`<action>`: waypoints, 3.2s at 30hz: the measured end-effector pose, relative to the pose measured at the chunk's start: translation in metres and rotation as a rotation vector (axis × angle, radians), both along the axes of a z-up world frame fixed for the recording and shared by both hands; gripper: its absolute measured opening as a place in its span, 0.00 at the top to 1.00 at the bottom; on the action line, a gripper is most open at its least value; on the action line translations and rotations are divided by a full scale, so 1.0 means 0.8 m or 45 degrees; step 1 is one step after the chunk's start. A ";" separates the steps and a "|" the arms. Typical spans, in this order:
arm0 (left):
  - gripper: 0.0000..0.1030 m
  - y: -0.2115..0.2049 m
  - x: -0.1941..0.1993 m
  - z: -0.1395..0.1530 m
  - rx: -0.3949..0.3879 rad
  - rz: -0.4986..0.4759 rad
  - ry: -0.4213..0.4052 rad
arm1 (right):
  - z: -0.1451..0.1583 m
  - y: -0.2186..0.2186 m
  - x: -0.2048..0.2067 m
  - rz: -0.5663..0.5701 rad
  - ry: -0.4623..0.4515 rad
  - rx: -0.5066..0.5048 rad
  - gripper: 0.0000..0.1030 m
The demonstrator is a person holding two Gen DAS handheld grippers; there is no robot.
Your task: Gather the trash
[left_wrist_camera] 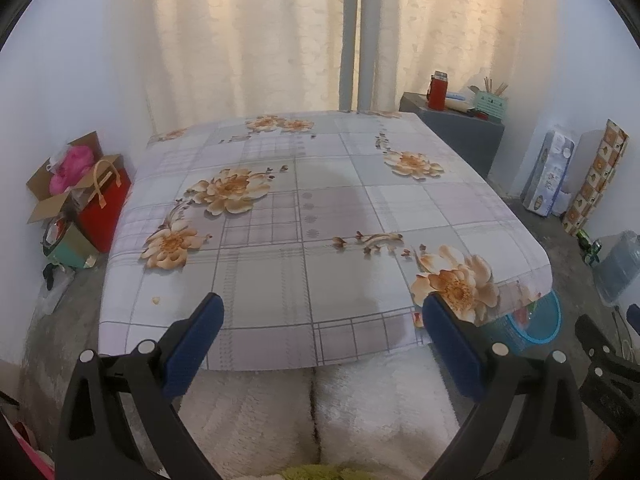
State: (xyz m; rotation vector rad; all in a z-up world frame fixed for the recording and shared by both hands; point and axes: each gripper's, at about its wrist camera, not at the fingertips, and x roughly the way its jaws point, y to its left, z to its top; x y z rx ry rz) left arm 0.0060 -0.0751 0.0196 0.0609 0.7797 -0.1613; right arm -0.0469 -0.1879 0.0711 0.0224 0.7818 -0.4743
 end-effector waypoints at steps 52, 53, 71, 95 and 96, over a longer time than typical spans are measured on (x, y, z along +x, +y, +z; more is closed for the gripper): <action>0.05 -0.006 -0.006 -0.001 -0.002 -0.019 0.020 | -0.001 0.002 0.001 -0.008 -0.002 -0.005 0.08; 0.05 -0.006 -0.005 -0.001 -0.002 -0.018 0.018 | -0.001 0.003 0.001 -0.008 -0.002 -0.005 0.08; 0.05 -0.006 -0.005 -0.001 -0.002 -0.018 0.020 | 0.011 -0.004 0.000 0.006 -0.009 -0.009 0.08; 0.05 -0.009 -0.007 -0.003 -0.001 -0.020 0.022 | 0.010 -0.005 -0.002 0.004 -0.012 -0.006 0.08; 0.05 -0.008 -0.007 -0.003 -0.001 -0.020 0.023 | 0.009 -0.005 -0.002 0.004 -0.011 -0.007 0.08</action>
